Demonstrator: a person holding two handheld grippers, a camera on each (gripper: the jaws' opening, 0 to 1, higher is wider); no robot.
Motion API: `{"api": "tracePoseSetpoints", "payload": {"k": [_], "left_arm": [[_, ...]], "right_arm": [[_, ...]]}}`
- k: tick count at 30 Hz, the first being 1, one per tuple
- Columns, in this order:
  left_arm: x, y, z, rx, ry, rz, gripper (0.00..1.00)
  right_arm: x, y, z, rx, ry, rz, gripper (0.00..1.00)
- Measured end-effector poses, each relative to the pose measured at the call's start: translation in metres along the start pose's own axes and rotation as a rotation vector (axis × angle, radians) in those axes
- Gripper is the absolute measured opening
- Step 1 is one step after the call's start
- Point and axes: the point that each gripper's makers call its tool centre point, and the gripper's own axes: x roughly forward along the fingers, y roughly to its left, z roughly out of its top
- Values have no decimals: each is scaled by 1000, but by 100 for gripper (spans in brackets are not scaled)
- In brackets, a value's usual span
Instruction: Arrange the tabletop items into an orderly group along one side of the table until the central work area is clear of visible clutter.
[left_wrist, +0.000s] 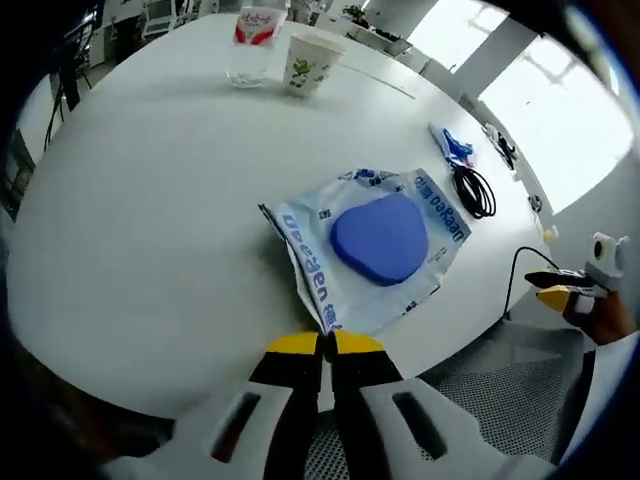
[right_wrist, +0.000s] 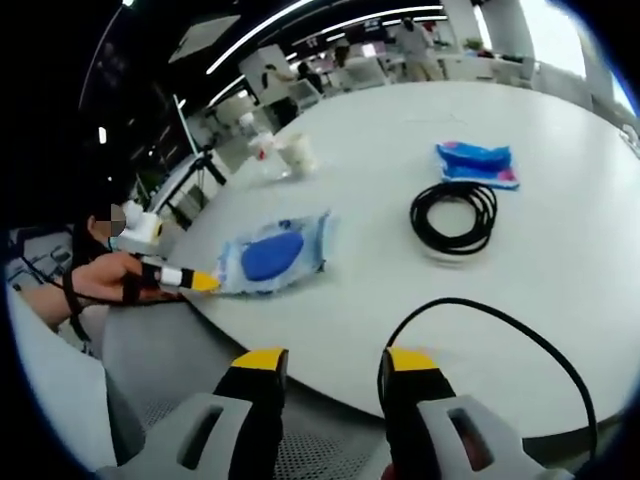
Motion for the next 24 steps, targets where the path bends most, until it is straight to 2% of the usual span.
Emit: {"api": "tracePoseSetpoints", "payload": {"k": [7,15,21,24], "left_arm": [[-6,13,1,-8,-5,16,0],[-9,20,5,-68,-33,34,1],[-10,20,5,-90,-39,32,12],[-11,20,6,-100,-52,23,13]], "right_arm": [[4,3,1,-13,11,14,37],[12,6,5,-27,23,27,36],[21,8,12,-34,29,42,35],[28,11,17,-42,35,55,35]]}}
